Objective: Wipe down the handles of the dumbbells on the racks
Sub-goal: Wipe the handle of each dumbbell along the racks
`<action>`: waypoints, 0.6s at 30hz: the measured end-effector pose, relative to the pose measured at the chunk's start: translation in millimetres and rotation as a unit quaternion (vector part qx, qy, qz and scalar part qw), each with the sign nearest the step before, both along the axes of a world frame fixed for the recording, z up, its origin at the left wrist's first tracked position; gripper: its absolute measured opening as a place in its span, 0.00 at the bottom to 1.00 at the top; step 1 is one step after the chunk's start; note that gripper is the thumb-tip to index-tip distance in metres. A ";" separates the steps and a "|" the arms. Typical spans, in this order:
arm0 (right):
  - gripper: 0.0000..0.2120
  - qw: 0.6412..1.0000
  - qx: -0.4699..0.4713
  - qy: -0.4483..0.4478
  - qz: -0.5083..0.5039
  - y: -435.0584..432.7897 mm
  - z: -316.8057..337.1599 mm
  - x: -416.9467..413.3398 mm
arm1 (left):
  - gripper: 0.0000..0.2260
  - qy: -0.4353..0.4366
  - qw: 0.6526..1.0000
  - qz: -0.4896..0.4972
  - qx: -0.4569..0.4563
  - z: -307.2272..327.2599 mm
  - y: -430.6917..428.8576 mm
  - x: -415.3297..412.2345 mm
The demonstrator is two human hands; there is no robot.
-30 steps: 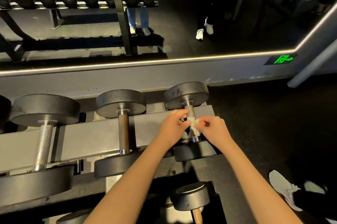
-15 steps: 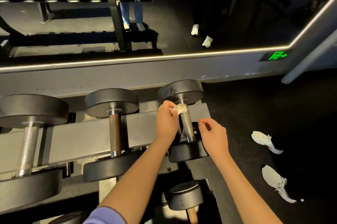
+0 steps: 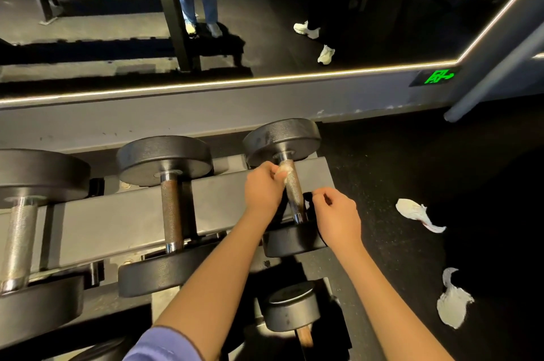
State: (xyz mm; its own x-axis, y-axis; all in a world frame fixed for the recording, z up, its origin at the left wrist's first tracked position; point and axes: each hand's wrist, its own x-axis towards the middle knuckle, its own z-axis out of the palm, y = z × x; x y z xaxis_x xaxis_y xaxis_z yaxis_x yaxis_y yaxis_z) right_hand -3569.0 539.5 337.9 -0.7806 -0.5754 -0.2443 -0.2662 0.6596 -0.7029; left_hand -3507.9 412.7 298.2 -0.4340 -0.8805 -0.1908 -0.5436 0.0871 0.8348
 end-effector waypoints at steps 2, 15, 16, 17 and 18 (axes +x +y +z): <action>0.11 1.000 0.000 -0.007 0.002 -0.1 -0.1 -0.3 | 0.09 -0.021 0.999 -0.022 0.011 -4.5 1.2 3.4; 0.11 0.999 -0.015 -0.029 -0.022 -0.1 -4.2 -1.1 | 0.10 0.012 0.999 0.007 0.048 10.4 -10.6 -4.5; 0.11 0.999 -0.017 -0.030 -0.028 0.4 -4.3 -1.0 | 0.12 0.006 0.999 -0.007 0.051 7.0 -4.9 -1.1; 0.11 0.999 -0.018 -0.032 -0.031 0.7 -4.0 -1.3 | 0.13 -0.005 0.998 -0.026 0.057 3.5 1.0 3.2; 0.11 0.999 -0.017 -0.035 -0.031 0.9 -3.7 -1.3 | 0.14 -0.019 0.997 -0.047 0.063 1.1 6.2 7.6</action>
State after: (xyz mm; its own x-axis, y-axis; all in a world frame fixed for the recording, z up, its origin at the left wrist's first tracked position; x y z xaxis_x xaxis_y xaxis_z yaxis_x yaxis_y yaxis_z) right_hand -3570.3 540.4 334.2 -0.7964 -0.5359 -0.2802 -0.1758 0.6484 -0.7407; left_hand -3500.3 418.9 299.3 -0.5032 -0.8047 -0.3151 -0.5693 0.0344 0.8214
